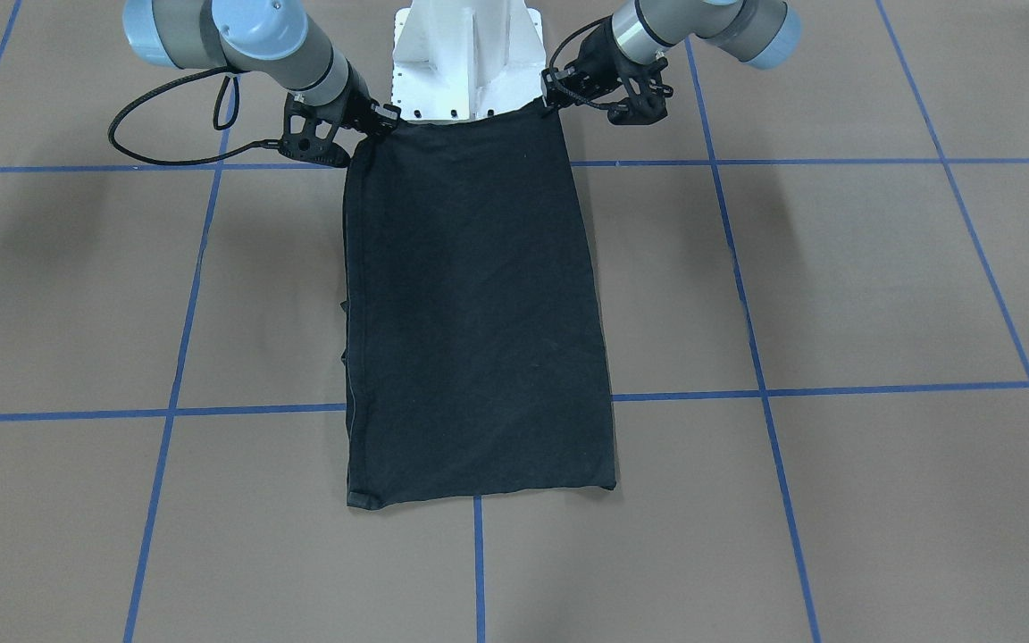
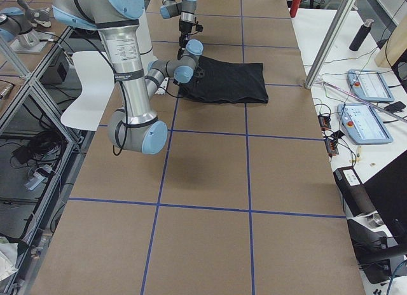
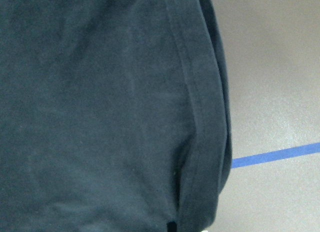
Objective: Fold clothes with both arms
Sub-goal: 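Lift the near edge with both grippers and fold it away from the robot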
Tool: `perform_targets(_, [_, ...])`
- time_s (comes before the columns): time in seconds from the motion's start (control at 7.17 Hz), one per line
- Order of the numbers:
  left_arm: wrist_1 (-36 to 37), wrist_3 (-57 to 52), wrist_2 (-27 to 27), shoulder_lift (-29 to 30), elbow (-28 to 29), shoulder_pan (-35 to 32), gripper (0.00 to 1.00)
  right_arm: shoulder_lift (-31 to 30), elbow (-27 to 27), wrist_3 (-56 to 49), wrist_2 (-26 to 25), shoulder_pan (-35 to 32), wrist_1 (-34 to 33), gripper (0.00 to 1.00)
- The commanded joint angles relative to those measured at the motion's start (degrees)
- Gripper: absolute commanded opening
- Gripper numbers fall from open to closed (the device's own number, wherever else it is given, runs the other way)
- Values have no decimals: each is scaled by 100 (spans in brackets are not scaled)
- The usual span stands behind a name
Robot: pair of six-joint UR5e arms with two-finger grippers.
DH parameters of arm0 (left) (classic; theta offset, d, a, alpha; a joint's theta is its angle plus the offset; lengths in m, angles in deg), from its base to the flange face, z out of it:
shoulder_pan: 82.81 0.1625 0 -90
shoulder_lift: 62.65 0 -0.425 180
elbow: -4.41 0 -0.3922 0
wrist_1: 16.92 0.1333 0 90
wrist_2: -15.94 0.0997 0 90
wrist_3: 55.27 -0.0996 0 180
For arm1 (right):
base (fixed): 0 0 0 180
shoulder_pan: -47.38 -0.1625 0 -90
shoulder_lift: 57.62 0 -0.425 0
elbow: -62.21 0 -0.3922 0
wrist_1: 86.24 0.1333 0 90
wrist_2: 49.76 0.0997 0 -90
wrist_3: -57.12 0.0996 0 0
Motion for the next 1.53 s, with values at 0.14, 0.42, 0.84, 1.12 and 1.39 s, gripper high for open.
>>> perform_targets(0.14, [13,-103,-472,168,-158,-959,0,172,-40,-71,369,-1002,35,0])
perform_targets(0.42, [22,-104,-473,877,628,-1514,0,549,-172,-71,361,-1521,26,0])
perform_targets(0.84, [-39,-112,-473,1611,1845,-2191,0,1304,-951,-80,309,-1848,35,0])
perform_targets(1.12, [-100,-86,-456,1628,2091,-2439,0,1613,-1584,-89,300,-2094,35,0])
perform_targets(1.39, [-118,-69,-412,1995,2687,-2510,0,1886,-2156,-229,291,-2314,35,0])
